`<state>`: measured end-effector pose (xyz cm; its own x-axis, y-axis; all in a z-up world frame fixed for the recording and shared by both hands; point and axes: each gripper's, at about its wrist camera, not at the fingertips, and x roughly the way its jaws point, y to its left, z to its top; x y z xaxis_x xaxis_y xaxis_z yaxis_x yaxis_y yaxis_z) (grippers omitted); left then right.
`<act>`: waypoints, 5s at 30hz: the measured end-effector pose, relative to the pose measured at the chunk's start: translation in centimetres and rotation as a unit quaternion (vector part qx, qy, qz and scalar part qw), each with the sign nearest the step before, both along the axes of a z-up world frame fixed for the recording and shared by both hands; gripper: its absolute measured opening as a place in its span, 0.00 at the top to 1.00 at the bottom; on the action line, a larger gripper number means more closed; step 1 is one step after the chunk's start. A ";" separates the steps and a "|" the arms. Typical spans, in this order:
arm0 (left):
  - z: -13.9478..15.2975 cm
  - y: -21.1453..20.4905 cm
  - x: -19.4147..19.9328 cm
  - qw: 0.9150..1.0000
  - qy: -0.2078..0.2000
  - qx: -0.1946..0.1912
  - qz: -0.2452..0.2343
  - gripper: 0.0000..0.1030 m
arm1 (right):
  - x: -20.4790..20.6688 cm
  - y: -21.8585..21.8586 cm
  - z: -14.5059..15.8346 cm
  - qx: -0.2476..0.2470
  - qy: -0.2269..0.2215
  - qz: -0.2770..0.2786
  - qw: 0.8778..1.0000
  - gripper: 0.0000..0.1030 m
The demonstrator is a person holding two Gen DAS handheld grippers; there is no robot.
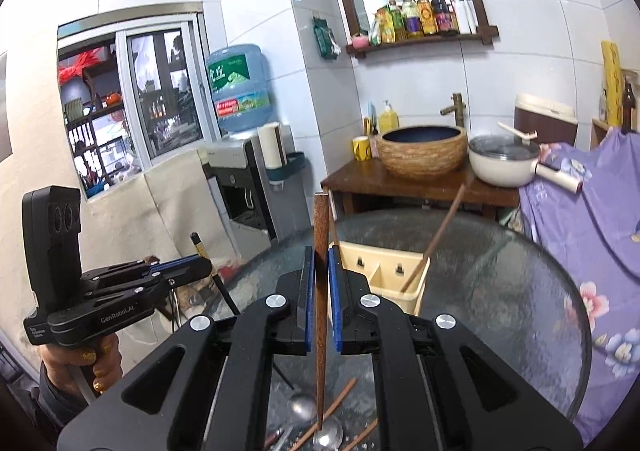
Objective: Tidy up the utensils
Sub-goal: 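Lift both chopsticks upright and lower them into the cream holder, then open both tools to release the chopsticks in the holder, then move the left tool toward a steel spoon while the right tool closes on another spoon, then close the left tool on the steel spoon handle while the right tool holds its spoon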
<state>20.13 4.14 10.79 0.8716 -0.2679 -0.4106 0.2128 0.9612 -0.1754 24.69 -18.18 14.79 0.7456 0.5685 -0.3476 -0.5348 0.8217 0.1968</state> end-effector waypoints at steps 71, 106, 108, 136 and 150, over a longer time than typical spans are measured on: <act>-14.8 -1.0 2.5 0.990 0.122 0.048 0.057 0.15 | 2.0 -0.6 -18.3 -0.114 0.120 -0.100 0.981 0.36; -19.5 -1.0 -2.3 0.976 0.195 0.078 0.059 0.38 | -3.0 6.2 -24.9 -0.245 0.164 0.012 0.955 0.46; -19.5 -0.8 -2.2 0.976 0.196 0.078 0.061 0.38 | -2.8 6.2 -25.0 -0.248 0.165 0.013 0.955 0.46; -19.9 -2.9 -1.6 0.974 0.202 0.097 0.030 0.38 | -1.9 5.7 -25.5 -0.253 0.188 0.019 0.949 0.78; -19.5 -1.5 -2.1 0.975 0.200 0.086 0.046 0.38 | -3.6 7.2 -25.2 -0.295 0.163 0.033 0.941 0.51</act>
